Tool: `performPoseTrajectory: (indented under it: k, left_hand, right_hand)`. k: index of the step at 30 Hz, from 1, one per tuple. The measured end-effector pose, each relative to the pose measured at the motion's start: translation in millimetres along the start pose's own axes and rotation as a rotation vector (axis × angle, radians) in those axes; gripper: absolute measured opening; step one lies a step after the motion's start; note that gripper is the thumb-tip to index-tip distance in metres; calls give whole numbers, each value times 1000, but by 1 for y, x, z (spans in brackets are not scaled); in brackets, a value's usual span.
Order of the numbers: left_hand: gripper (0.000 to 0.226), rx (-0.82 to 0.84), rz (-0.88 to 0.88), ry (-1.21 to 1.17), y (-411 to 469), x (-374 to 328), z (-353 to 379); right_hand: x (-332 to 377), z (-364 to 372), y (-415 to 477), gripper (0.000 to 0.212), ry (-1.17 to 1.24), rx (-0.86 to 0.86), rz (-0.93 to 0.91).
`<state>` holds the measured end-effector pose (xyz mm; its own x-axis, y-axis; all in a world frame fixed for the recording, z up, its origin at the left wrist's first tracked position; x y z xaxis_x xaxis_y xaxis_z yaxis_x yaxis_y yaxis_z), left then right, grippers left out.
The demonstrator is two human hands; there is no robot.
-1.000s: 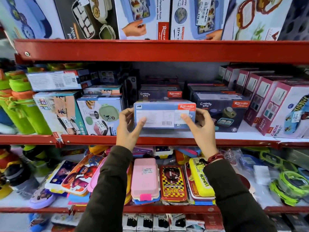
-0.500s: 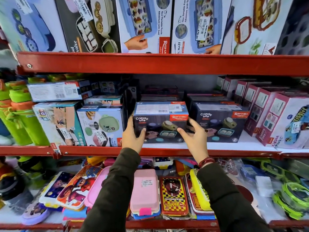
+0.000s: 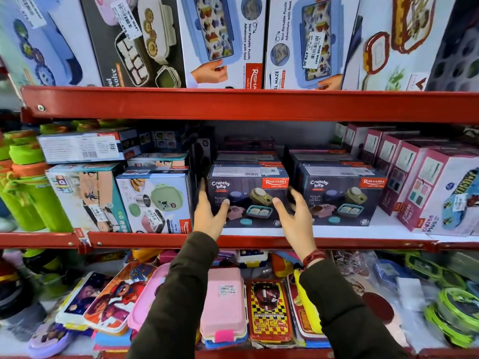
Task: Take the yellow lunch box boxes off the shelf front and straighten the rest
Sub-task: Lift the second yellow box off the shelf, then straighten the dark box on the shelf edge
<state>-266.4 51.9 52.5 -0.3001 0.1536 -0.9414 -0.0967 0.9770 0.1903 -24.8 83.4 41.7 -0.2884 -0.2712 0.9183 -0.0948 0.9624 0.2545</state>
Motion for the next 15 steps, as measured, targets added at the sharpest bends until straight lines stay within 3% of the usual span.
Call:
performPoseTrajectory:
  k: [5, 11, 13, 15]
  left_hand:
    - [66, 8, -4, -242, -3, 1, 6]
    - [98, -8, 24, -307, -8, 16, -2]
    - [90, -5, 42, -300, -19, 11, -2]
    - [66, -16, 87, -260, -31, 1, -2]
  right_hand:
    - [1, 8, -5, 62, 241, 55, 21]
    - [-6, 2, -18, 79, 358, 77, 51]
    - [-3, 1, -25, 77, 361, 82, 40]
    - [1, 0, -34, 64, 345, 80, 22]
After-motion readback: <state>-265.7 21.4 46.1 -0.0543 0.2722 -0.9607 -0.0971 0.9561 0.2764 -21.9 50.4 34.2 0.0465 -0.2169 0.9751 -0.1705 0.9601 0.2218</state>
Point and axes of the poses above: each hand's wrist, its own y-axis towards the middle knuckle, its own z-axis out of the palm, x = y × z, the point moved 9 cm from there along y, towards the middle knuckle, and after that the axes turned 15 degrees about x, right-handed, at the moved point
